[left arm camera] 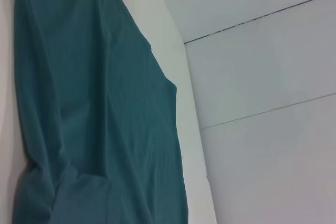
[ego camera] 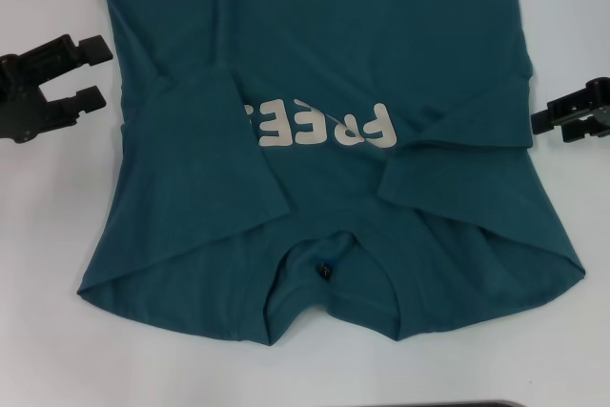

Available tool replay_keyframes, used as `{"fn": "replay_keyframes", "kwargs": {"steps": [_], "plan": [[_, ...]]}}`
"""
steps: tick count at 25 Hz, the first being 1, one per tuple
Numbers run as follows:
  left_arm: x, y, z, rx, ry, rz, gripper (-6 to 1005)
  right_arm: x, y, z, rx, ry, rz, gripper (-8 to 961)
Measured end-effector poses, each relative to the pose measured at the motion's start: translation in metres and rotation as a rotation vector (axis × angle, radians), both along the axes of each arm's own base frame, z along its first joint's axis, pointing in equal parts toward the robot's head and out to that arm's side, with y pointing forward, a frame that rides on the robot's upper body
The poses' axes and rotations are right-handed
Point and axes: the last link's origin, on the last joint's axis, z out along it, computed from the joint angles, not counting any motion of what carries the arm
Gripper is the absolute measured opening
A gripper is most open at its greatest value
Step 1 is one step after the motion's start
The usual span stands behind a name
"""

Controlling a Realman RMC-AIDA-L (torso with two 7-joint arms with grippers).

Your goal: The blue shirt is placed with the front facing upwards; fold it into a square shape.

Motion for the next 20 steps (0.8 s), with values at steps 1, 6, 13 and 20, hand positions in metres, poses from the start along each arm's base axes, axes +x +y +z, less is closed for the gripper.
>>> {"fn": "replay_keyframes", "kwargs": {"steps": [1,6,13,20], "plan": [[0.000,0.000,0.000,0.000,0.000,0.001,934,0.000,0.000,0.000,0.000,0.000,0.000,624],[-0.001,-0.001,0.000,0.000,0.000,0.003,934,-0.003,0.003,-0.012,0.008,0.004,0.005,623],[0.000,0.000,0.000,0.000,0.000,0.001,934,-0.005,0.005,-0.023,0.020,0.004,0.007,621],[0.000,0.000,0.000,0.000,0.000,0.001,934,-0.005,0.005,-0.023,0.024,0.004,0.000,620]]}}
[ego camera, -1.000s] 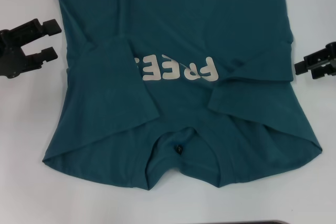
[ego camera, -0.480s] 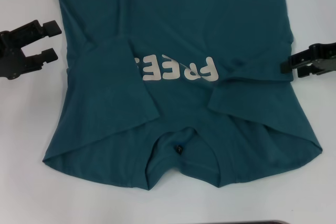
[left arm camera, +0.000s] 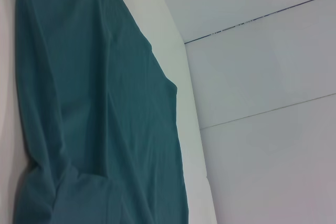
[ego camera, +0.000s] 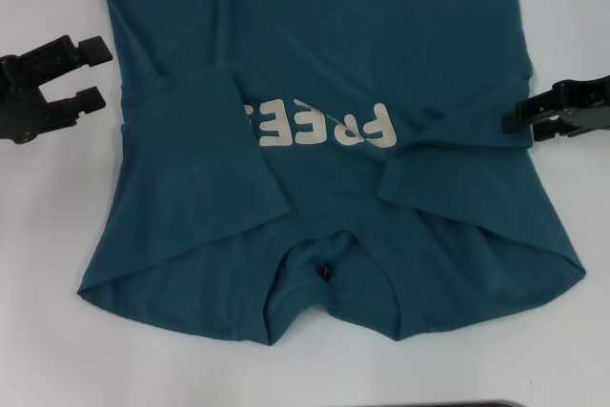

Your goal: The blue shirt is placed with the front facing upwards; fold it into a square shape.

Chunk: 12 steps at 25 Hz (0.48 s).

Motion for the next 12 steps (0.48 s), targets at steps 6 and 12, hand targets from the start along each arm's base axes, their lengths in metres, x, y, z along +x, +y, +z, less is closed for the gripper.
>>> {"fn": "replay_keyframes", "kwargs": {"steps": [6,12], "plan": [[0.000,0.000,0.000,0.000,-0.001,-0.001,934,0.000,0.001,-0.006,0.011,-0.003,0.001,619],[0.000,0.000,0.000,0.001,-0.001,0.000,934,0.000,0.001,-0.014,-0.001,-0.004,-0.003,618]]}}
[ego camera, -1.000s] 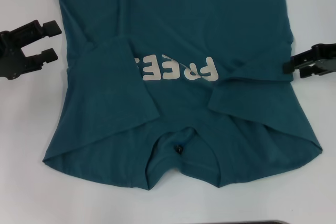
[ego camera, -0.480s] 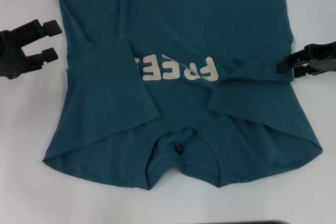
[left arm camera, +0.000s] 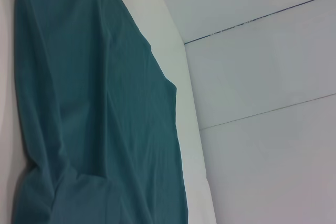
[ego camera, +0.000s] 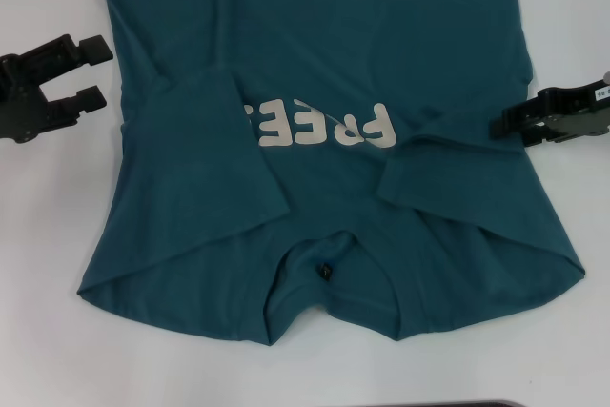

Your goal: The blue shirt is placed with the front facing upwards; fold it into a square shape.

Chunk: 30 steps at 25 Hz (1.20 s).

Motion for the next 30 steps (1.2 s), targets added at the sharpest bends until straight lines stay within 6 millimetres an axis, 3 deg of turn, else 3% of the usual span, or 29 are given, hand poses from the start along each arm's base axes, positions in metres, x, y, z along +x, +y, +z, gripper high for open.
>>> {"fn": "replay_keyframes", "kwargs": {"steps": [16,25,30], "plan": [[-0.001,-0.001,0.000,0.000,-0.001,0.003,934,-0.015,0.013,0.002,0.121,0.125,0.049,616],[0.000,0.000,-0.001,0.004,-0.012,0.003,935,-0.016,0.024,0.016,0.316,0.237,0.099,614],[-0.001,-0.001,-0.001,0.004,-0.015,0.008,935,-0.014,0.013,0.026,0.227,0.257,0.067,613]]}}
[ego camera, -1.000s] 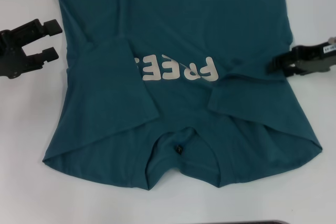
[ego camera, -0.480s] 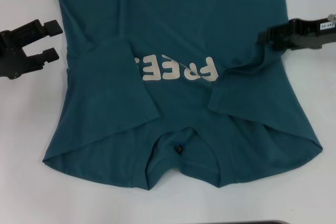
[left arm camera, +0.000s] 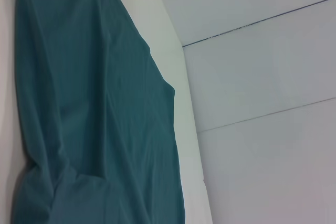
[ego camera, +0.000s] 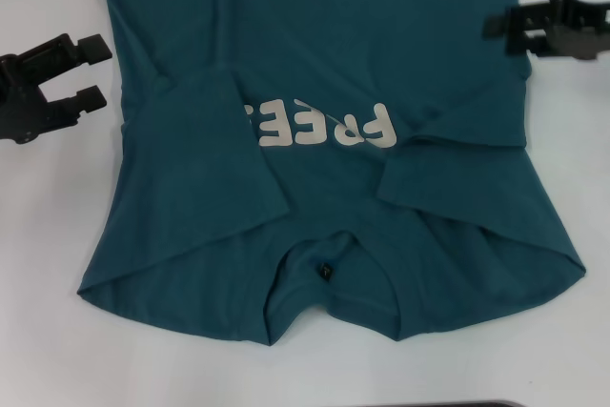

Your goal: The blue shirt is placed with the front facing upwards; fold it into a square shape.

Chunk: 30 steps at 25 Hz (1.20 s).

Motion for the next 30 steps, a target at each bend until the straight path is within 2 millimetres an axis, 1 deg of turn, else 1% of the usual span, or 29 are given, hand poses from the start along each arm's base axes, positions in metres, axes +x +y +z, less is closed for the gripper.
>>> {"fn": "replay_keyframes", "kwargs": {"steps": [4,8,15,27,30], "plan": [[-0.001,0.000,0.000,0.002,0.000,0.004,935,0.009,-0.011,0.011,-0.091,-0.046,-0.048,608],[0.000,0.000,0.000,0.003,0.001,0.003,935,0.023,-0.018,0.018,-0.100,-0.116,-0.094,598],[0.001,0.002,0.000,0.002,0.000,0.000,935,0.029,-0.022,0.002,-0.132,-0.176,-0.101,581],[0.000,0.002,0.000,0.006,0.002,0.006,935,0.026,-0.024,-0.026,-0.177,-0.183,-0.098,551],[0.000,0.002,0.000,0.006,0.002,0.007,935,0.025,-0.024,-0.028,-0.184,-0.183,-0.099,544]]}}
